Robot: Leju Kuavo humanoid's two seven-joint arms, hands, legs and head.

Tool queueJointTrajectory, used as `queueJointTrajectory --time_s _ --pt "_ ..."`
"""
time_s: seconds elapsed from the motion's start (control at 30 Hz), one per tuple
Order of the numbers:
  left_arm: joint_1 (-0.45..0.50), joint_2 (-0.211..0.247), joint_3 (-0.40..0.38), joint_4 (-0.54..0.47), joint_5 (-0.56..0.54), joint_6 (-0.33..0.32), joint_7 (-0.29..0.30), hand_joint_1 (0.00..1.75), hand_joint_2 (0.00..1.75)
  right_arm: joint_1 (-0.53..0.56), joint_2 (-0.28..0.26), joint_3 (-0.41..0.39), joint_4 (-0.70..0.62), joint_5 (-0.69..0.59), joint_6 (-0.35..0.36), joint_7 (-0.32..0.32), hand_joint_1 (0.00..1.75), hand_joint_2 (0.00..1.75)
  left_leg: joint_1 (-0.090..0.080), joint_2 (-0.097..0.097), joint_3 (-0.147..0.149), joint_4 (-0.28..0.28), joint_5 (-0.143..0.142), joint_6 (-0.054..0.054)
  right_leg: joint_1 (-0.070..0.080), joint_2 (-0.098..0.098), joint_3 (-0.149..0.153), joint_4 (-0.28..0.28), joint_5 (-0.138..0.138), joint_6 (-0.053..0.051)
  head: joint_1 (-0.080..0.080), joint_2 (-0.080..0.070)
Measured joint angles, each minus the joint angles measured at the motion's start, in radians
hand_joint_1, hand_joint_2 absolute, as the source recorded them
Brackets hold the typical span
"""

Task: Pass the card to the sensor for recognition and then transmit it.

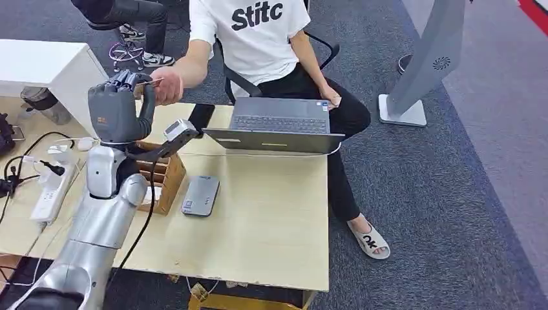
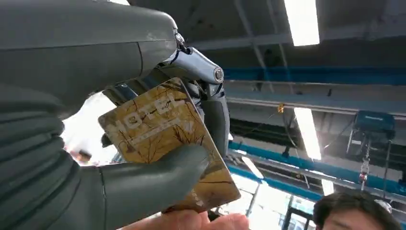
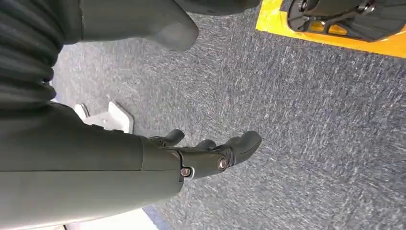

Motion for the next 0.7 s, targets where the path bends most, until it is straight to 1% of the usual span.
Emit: queueJointTrajectory --time_s 0.03,0.13,0.23,0.3,0.43,0.57,0.7 --pt "-0.007 0.014 -0.015 0.010 -0.029 0.001 0.010 1.75 1.75 0.000 0.000 0.002 0.000 0.004 0.003 0.000 0.00 1.75 0.000 0.000 0.000 0.000 0.000 0.000 0.000 0.000 0.000 0.000 0.000 0.000 0.000 0.000" --pt "-0.004 0.035 -0.028 0.010 -0.068 0.003 0.025 1.75 1.75 0.001 0.000 0.003 0.000 0.010 0.007 -0.002 0.00 1.75 0.000 0.000 -0.001 0.000 0.000 0.000 0.000 0.000 0.000 0.000 0.000 0.000 -0.001 0.000" --pt "0.002 0.081 -0.060 0.011 -0.134 0.003 0.049 1.75 1.75 0.000 0.000 0.004 0.000 0.023 0.011 -0.007 0.00 1.75 0.000 0.000 -0.001 0.000 0.000 0.000 0.000 0.000 0.000 0.000 0.000 0.000 0.000 0.000" --pt "0.024 0.112 -0.078 0.005 -0.183 0.000 0.074 1.75 1.75 0.001 0.000 0.004 0.000 0.033 0.011 -0.013 0.00 1.75 0.000 0.000 -0.001 0.000 0.000 0.000 0.000 0.000 0.000 0.000 0.000 0.000 0.000 0.000" --pt "0.100 0.165 -0.096 -0.042 -0.234 -0.038 0.112 1.75 1.75 0.008 0.000 0.004 0.002 0.042 0.007 -0.023 0.00 1.75 0.000 0.000 -0.001 0.000 0.000 0.000 0.000 0.000 -0.001 0.000 -0.001 0.000 0.000 0.000" --pt "0.176 0.188 -0.098 -0.095 -0.228 -0.103 0.128 1.75 1.75 0.016 0.000 0.003 0.003 0.041 0.002 -0.032 0.00 1.75 0.000 -0.001 -0.002 0.000 0.000 0.000 0.000 0.000 -0.001 0.000 -0.001 0.000 0.000 0.000" --pt "0.298 0.222 -0.111 -0.185 -0.224 -0.157 0.148 1.75 1.75 0.028 0.001 0.002 0.005 0.041 -0.008 -0.039 0.00 1.75 0.000 0.000 -0.002 -0.001 -0.001 0.000 0.000 0.001 -0.001 0.000 -0.001 0.000 0.000 0.000"
